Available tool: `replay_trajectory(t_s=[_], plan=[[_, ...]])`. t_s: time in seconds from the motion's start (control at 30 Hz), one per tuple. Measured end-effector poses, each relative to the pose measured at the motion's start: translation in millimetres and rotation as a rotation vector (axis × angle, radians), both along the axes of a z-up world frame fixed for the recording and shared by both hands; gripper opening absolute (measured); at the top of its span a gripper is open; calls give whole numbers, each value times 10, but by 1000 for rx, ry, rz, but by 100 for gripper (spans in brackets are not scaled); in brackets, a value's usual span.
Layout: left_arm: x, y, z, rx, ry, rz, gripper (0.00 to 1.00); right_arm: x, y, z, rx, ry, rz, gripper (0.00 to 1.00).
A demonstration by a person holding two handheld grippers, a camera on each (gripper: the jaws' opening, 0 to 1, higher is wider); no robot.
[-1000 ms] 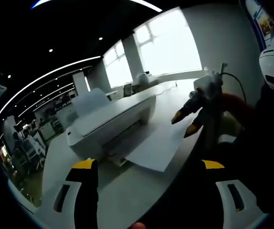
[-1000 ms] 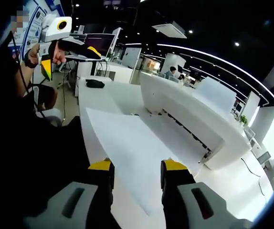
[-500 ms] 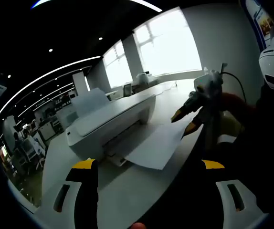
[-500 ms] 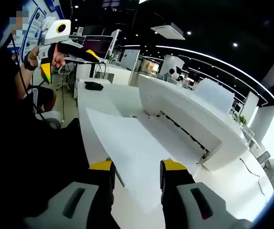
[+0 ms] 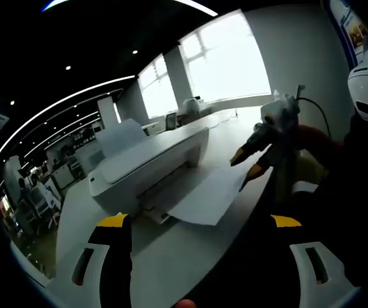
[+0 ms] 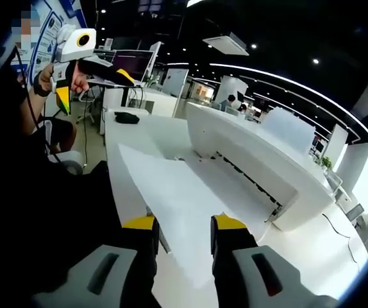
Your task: Remove the paper from the printer output slot and place it on top of the printer
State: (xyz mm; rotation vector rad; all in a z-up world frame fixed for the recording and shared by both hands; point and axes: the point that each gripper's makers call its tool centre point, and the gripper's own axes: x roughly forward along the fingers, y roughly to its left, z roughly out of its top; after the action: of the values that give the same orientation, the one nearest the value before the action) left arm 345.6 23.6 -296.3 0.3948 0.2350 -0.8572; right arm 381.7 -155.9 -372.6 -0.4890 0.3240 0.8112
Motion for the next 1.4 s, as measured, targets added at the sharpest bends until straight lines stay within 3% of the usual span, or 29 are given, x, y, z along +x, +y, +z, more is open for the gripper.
replay_trajectory(t_s=[1.4], plan=[[6, -1, 0, 1, 0, 0, 89, 5, 14, 13, -21, -22, 17, 16]])
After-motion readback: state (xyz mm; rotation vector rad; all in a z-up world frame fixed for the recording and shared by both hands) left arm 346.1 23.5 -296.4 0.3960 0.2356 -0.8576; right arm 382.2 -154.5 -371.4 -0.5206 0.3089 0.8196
